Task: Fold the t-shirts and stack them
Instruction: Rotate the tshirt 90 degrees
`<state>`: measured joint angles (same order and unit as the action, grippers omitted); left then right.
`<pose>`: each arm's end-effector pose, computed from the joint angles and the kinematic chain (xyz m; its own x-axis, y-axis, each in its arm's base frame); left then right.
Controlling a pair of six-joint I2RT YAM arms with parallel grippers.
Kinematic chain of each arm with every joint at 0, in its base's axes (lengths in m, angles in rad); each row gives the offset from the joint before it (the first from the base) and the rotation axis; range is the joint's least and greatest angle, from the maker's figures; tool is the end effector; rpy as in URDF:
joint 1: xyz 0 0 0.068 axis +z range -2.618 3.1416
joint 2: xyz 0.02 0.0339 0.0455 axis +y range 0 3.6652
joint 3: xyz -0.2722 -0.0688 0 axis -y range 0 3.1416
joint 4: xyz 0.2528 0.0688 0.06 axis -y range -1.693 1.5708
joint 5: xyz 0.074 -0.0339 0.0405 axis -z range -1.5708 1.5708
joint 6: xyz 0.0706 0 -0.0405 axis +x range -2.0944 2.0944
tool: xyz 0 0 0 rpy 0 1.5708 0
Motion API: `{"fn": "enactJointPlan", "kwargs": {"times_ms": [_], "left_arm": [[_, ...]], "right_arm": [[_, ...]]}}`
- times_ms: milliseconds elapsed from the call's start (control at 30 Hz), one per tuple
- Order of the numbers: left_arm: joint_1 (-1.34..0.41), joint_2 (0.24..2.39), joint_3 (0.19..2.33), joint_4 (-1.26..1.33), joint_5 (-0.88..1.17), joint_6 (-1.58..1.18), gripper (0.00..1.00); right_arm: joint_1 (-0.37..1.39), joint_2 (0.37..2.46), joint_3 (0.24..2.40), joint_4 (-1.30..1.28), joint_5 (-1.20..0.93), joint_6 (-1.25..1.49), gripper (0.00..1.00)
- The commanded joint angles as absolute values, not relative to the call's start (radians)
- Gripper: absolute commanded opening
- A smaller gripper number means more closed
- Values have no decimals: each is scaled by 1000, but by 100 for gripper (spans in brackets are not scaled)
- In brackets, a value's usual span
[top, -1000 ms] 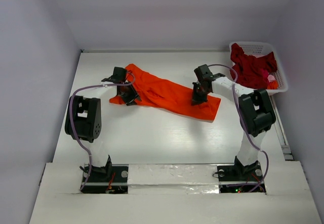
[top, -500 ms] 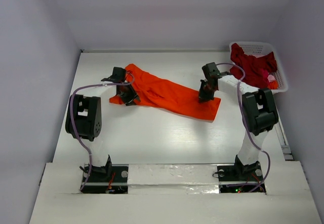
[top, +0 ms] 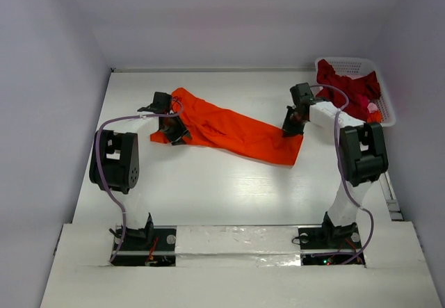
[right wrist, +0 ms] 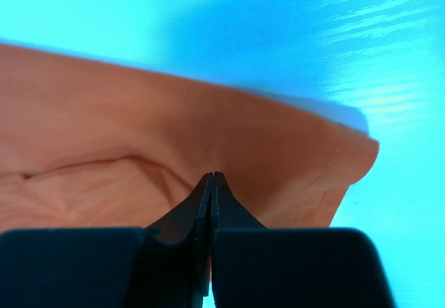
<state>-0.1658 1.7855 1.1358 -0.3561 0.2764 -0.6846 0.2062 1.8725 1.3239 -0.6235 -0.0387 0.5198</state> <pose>0.3830 -0.0836 0.1544 -0.8368 -0.4768 -0.2690 -0.2921 0.8045 -0.5171 0.3949 0.0854 0.1596 -0.8918 0.3205 -0.3192 0.2577 0.9399 0.2238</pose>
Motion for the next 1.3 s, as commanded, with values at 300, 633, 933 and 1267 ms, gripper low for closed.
{"fn": "enactJointPlan", "kwargs": {"times_ms": [300, 633, 933, 1267], "left_arm": [[-160, 1787, 1184, -368, 285, -672, 29], [-160, 1786, 1184, -367, 287, -673, 29], [-160, 1781, 1184, -367, 285, -673, 29], [-150, 1767, 1169, -364, 288, -670, 29]], "right_arm": [[270, 1701, 1295, -641, -84, 495, 0], [328, 1717, 1210, -600, -100, 523, 23], [337, 1741, 1198, -586, -83, 538, 23], [337, 1792, 1219, -589, -15, 560, 23]]}}
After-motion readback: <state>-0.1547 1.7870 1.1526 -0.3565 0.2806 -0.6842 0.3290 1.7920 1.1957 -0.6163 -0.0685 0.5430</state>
